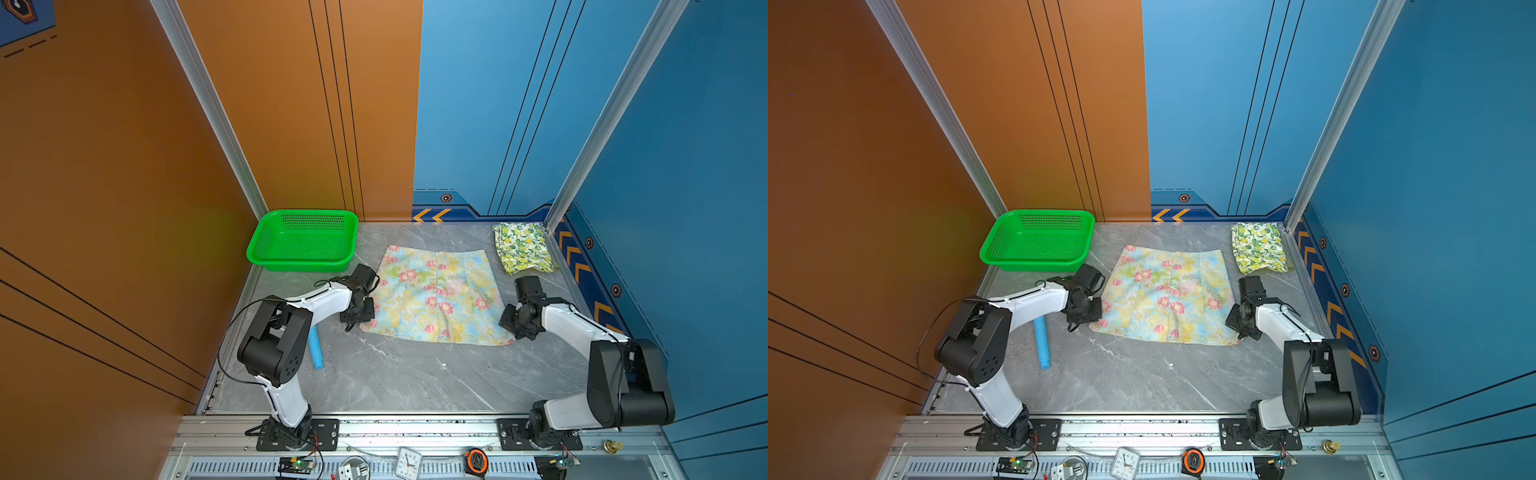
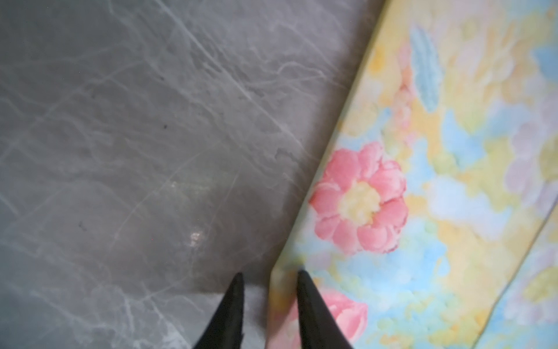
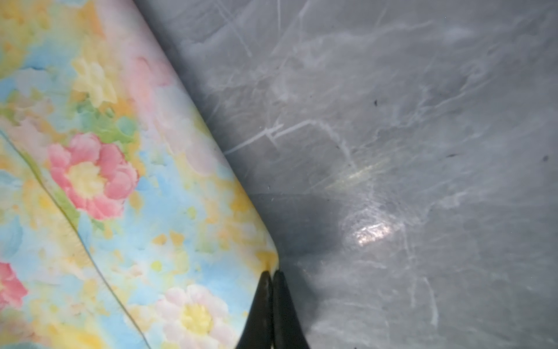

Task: Fold and stack skirts
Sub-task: Fold the skirt at the center of the table, then rotate the skirt at the center of the table.

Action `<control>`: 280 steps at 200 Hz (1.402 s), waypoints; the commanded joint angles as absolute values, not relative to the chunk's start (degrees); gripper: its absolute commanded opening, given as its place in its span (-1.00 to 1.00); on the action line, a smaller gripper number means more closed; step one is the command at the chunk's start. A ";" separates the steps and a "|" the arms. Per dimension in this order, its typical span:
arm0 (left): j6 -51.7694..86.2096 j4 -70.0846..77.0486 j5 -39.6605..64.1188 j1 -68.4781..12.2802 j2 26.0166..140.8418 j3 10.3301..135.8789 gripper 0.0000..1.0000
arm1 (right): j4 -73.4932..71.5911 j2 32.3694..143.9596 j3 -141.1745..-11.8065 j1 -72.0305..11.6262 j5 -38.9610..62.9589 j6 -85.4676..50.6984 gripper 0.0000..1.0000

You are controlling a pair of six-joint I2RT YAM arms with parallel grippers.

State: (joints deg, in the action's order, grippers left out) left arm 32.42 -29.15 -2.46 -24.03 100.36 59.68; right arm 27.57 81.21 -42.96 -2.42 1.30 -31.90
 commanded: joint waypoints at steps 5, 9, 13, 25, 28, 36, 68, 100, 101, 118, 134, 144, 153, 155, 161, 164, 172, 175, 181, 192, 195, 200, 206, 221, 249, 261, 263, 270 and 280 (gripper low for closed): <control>33.60 -27.82 0.59 -23.81 100.11 56.68 -0.86 | 30.65 77.22 -46.79 -5.06 -1.33 -30.38 -1.00; 33.66 -27.66 0.65 -23.76 100.11 56.55 -0.89 | 31.15 76.63 -47.45 -5.80 -1.88 -30.25 -1.00; 33.75 -27.54 0.66 -23.80 100.11 56.43 -0.93 | 31.63 76.06 -48.19 -6.77 -2.68 -30.03 -1.00; 34.15 -27.09 0.77 -23.83 100.04 56.11 -1.00 | 33.46 74.70 -51.07 -9.94 -4.87 -29.76 -1.00; 34.26 -26.91 0.80 -23.87 99.98 56.03 -1.00 | 33.97 74.47 -51.86 -10.70 -5.25 -29.60 -1.00; 34.44 -26.43 0.91 -23.91 99.95 55.69 -1.00 | 35.06 74.10 -54.15 -13.21 -6.49 -29.36 -1.00; 34.96 -25.25 1.10 -24.58 99.98 55.39 -1.00 | 36.43 77.45 -63.98 -24.29 -7.76 -30.27 -1.00; 35.64 -23.67 1.21 -25.00 99.55 54.80 -1.00 | 34.23 89.08 -76.02 -36.26 -6.65 -32.42 -1.00; 35.66 -23.61 1.22 -24.98 99.48 54.78 -1.00 | 34.16 89.49 -76.51 -36.72 -6.62 -32.56 -1.00; 36.03 -22.87 1.35 -25.06 98.93 54.17 -1.00 | 33.02 97.48 -83.36 -43.31 -4.24 -35.06 -1.00; 36.21 -22.42 1.30 -25.06 98.15 53.30 -1.00 | 30.51 103.23 -87.22 -47.92 -1.47 -38.43 -1.00; 36.41 -21.88 1.21 -25.13 97.37 52.58 -1.00 | 28.56 105.62 -88.48 -50.32 -0.04 -40.15 -1.00; 36.48 -21.31 1.20 -25.09 96.84 51.68 -1.00 | 27.29 107.30 -89.21 -51.86 1.55 -41.17 -1.00; 36.52 -21.24 1.25 -25.06 96.79 51.53 -1.00 | 27.30 107.64 -89.47 -52.10 1.77 -41.32 -1.00; 36.56 -21.05 1.25 -25.13 96.40 51.04 -1.00 | 27.33 108.26 -89.85 -52.50 2.37 -41.69 -1.00; 36.56 -20.93 1.31 -25.11 96.39 50.74 -1.00 | 27.33 108.40 -89.94 -52.55 2.60 -41.81 -1.00; 36.69 -20.56 1.40 -25.05 96.11 50.20 -1.00 | 27.33 108.26 -89.58 -52.36 2.73 -42.00 -0.77; 36.66 -20.42 1.47 -25.16 96.00 50.00 -1.00 | 27.33 108.04 -89.17 -52.04 2.62 -42.20 -0.65; 36.72 -20.10 1.67 -25.24 95.81 49.66 -1.00 | 27.26 107.02 -88.01 -51.21 2.19 -42.91 -0.39; 36.74 -19.70 1.67 -25.67 95.63 49.16 -1.00 | 27.18 104.48 -85.43 -49.15 1.04 -43.53 0.12; 36.78 -19.63 1.67 -25.86 95.55 49.06 -1.00 | 27.28 103.71 -84.62 -48.56 0.37 -43.71 0.26; 36.82 -19.55 1.60 -26.20 95.58 48.98 -1.00 | 27.17 102.00 -83.14 -47.50 -0.76 -44.00 0.43; 36.90 -19.35 1.51 -26.69 95.63 49.02 -1.00 | 27.16 99.89 -81.24 -46.16 -2.22 -44.39 0.57; 37.13 -18.95 1.19 -28.19 96.04 49.11 -1.00 | 27.02 94.04 -76.57 -41.91 -5.04 -45.39 0.76; 38.21 -18.51 0.29 -32.42 97.98 50.70 -1.00 | 26.43 82.75 -67.98 -32.38 -6.72 -46.40 0.78; 38.97 -17.96 -0.24 -35.04 99.20 51.89 -1.00 | 26.78 78.06 -64.66 -27.78 -6.26 -46.58 0.79; 39.08 -17.98 -0.24 -35.54 99.53 52.21 -1.00 | 26.87 77.41 -64.20 -26.94 -6.09 -46.58 0.79; 39.40 -17.97 -0.32 -37.49 100.77 53.63 -1.00 | 27.16 74.76 -62.69 -23.84 -5.02 -46.42 0.80; 39.70 -17.55 -0.27 -40.76 102.95 56.21 -0.89 | 27.88 71.73 -61.04 -19.71 -3.30 -45.80 0.81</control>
